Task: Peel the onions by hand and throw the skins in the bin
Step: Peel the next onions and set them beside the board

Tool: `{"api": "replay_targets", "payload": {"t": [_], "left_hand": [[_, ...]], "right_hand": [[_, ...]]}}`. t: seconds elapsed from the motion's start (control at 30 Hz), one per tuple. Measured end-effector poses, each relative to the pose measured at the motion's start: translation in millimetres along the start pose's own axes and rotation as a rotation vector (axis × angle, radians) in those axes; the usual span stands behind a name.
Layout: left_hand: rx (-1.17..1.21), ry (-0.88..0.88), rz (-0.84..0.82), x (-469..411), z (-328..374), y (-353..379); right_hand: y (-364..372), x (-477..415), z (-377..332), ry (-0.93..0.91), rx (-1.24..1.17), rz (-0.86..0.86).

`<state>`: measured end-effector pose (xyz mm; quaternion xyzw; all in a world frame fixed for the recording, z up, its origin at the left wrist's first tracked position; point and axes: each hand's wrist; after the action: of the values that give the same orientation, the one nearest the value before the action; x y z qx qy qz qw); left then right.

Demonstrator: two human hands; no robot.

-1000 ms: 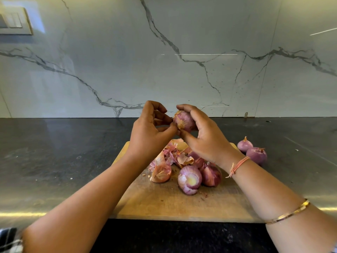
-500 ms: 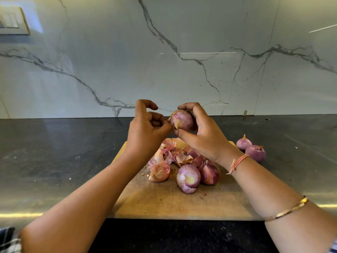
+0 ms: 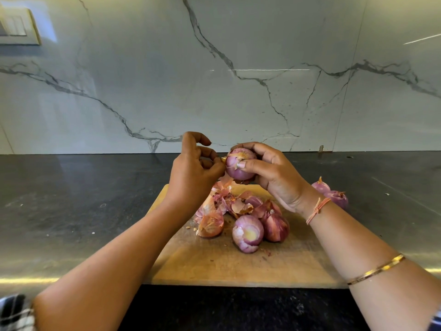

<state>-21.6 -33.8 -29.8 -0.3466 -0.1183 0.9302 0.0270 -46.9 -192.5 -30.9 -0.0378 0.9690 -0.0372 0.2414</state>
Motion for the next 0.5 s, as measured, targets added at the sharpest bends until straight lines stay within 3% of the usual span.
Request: {"api": "replay_targets", "payload": {"t": [0.3,0.5], "left_hand": [[-0.025,-0.077,0.121,-11,-11,-13],[0.007,-0.031,-0.07,1,-1,-1]], "right_hand": [[0,4,-9,0.012,-0.152,-0.018],[-1,1,-6,0.063,-0.091,0.059]]}}
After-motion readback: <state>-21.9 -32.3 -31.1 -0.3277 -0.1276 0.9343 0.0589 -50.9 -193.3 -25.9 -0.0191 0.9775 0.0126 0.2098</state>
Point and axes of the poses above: each hand's wrist, its own x-axis away from the middle knuckle, its own y-axis out of the palm, z = x × y, and after that the axes turned 1 degree about x, right-handed
